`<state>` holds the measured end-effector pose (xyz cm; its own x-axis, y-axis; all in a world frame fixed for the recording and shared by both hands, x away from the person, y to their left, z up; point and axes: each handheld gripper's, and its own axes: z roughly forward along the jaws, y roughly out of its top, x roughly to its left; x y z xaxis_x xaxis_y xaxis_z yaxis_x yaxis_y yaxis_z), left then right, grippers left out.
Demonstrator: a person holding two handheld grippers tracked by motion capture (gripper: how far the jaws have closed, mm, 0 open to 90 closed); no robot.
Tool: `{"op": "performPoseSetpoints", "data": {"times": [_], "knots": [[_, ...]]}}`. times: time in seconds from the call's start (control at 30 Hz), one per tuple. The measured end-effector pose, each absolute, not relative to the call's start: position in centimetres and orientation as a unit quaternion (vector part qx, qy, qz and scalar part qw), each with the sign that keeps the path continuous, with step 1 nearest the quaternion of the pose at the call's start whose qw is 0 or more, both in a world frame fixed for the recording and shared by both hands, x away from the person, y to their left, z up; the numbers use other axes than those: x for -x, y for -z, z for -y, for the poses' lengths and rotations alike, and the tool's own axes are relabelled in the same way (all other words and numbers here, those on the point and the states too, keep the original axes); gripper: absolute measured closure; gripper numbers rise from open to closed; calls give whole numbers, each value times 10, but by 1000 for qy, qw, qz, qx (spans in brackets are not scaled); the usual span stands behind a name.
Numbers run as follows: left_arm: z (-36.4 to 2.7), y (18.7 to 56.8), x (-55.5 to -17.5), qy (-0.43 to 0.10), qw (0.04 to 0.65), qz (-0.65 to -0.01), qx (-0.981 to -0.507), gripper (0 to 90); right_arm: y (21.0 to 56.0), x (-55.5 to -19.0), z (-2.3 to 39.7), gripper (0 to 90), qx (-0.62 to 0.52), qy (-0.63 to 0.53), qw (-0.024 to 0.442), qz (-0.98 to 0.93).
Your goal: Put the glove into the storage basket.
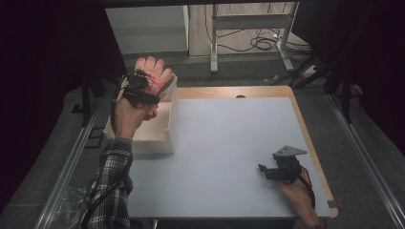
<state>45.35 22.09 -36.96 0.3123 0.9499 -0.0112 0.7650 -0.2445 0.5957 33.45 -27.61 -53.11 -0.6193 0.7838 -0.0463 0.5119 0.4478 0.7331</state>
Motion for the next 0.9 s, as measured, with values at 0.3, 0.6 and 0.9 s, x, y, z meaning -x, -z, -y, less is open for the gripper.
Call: {"op": "performPoseSetpoints", "data": {"times": [0.3,0.6,0.9], "knots": [[-232,405,-460,-181,249,-583,-752,461,531,-335,276,235,-391,-351,194,-828],[-228,441,-473,-175,242,-596,-745,451,531,-334,276,235,-391,-351,194,-828],[-219,463,-485,-174,219,-599,-750,442,531,-334,276,235,-391,-351,194,-828]]}}
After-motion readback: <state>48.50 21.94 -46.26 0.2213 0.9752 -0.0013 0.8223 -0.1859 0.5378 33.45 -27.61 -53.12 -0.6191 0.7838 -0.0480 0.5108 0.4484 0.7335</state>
